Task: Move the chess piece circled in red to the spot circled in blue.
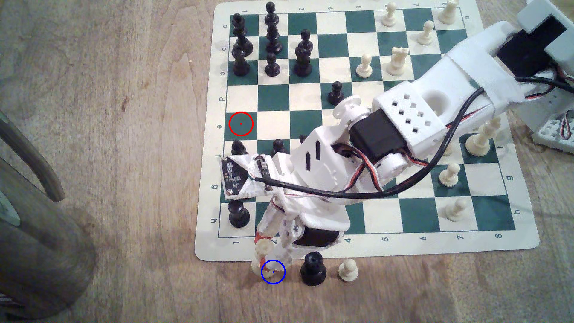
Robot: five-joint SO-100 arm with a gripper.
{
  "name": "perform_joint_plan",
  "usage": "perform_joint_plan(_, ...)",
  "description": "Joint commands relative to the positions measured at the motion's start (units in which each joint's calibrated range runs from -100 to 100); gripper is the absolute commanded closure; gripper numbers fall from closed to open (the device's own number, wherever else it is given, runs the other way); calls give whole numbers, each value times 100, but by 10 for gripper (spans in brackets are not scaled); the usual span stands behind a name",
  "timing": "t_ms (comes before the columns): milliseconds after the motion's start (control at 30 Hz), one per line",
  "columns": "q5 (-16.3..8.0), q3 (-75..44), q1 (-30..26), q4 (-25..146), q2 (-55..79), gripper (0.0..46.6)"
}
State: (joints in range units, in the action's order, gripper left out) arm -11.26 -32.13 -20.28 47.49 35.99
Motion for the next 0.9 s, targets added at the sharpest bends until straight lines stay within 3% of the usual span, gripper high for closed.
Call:
perform_joint_plan(0,5,-577,30,-97,-186,454)
perform_joint_plan(867,5,-522,-10,59,-67,448)
